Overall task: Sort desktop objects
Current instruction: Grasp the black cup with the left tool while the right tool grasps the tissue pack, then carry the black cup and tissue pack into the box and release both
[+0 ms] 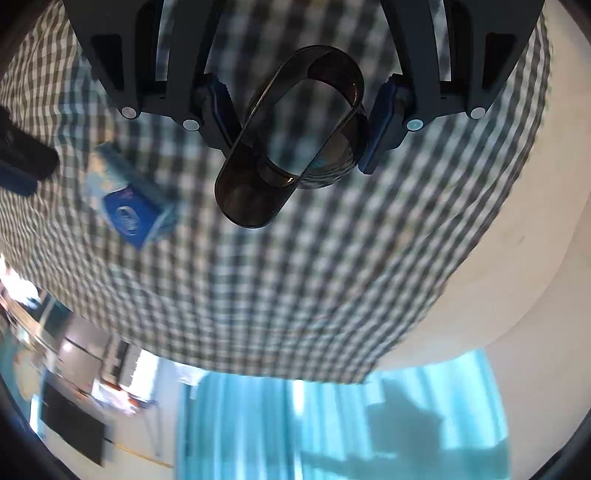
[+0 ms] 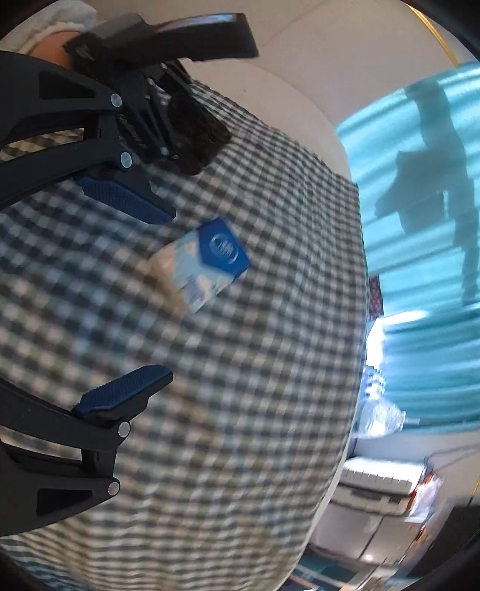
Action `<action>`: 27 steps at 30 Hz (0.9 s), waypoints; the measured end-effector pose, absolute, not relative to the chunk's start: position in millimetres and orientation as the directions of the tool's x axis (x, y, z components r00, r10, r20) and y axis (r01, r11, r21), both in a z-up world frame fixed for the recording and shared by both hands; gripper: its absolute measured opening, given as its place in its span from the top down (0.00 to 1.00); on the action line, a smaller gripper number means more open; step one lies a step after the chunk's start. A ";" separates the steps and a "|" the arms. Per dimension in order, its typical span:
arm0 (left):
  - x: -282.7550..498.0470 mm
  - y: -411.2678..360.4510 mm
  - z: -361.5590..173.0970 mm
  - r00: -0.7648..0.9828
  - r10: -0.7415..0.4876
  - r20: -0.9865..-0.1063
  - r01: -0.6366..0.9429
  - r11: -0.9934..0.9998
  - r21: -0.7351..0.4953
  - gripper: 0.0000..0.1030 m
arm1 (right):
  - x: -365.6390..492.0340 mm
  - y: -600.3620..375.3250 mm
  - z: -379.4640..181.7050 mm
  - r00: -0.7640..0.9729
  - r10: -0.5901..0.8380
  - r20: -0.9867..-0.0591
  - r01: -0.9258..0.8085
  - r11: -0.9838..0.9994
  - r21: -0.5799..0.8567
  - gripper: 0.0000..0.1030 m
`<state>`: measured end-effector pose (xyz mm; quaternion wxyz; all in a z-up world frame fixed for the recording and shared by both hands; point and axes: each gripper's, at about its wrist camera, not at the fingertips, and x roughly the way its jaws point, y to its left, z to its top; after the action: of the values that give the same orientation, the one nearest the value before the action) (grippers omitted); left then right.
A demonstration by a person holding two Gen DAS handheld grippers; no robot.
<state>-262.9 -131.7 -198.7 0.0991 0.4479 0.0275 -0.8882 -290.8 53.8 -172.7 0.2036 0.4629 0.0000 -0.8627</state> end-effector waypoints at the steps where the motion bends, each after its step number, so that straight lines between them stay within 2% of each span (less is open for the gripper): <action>1: -259.9 -136.0 -200.6 -0.571 -0.152 -0.807 0.218 -0.976 0.029 0.39 | -295.6 46.6 -174.5 -0.485 -0.359 -0.797 0.367 -0.911 0.188 0.23; 4: -248.9 -143.0 -214.3 -0.535 -0.134 -0.834 0.254 -0.967 -0.008 0.39 | -312.1 20.5 -187.8 -0.450 -0.384 -0.806 0.422 -0.887 0.187 0.23; 7: -236.7 -131.7 -217.5 -0.551 -0.154 -0.820 0.231 -0.973 0.028 0.39 | -319.7 3.7 -208.7 -0.449 -0.333 -0.829 0.458 -0.882 0.106 0.23; 9: -234.8 -129.4 -218.1 -0.551 -0.151 -0.821 0.230 -0.973 0.024 0.39 | -319.9 2.8 -214.6 -0.459 -0.284 -0.842 0.439 -0.896 0.063 0.39; 10: -234.1 -129.6 -217.8 -0.551 -0.147 -0.822 0.235 -0.972 0.017 0.39 | -320.2 4.9 -216.4 -0.452 -0.268 -0.851 0.426 -0.903 0.058 0.65; 11: -232.0 -129.0 -216.9 -0.549 -0.144 -0.823 0.238 -0.971 0.011 0.39 | -320.7 11.1 -218.1 -0.428 -0.267 -0.864 0.402 -0.912 0.082 0.80; 13: -228.5 -125.4 -214.6 -0.543 -0.138 -0.829 0.236 -0.972 0.007 0.39 | -316.7 25.4 -215.0 -0.407 -0.308 -0.860 0.367 -0.917 0.154 0.82; 16: -225.1 -121.0 -206.0 -0.544 -0.123 -0.830 0.224 -0.975 -0.003 0.39 | -301.4 36.5 -206.3 -0.421 -0.289 -0.860 0.365 -0.922 0.131 0.83; 20: -212.5 -104.1 -184.6 -0.561 -0.106 -0.821 0.191 -0.982 -0.003 0.39 | -265.3 64.4 -178.4 -0.453 -0.334 -0.826 0.346 -0.920 0.182 0.83; 27: -178.7 -49.4 -118.0 -0.637 -0.058 -0.768 0.110 -0.994 -0.016 0.39 | -209.8 121.4 -115.7 -0.526 -0.361 -0.770 0.303 -0.926 0.227 0.83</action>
<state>-178.7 -49.4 -118.0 0.0464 0.4232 0.0305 -0.9043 -209.8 121.4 -115.7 0.1902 0.4480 -0.0324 -0.8729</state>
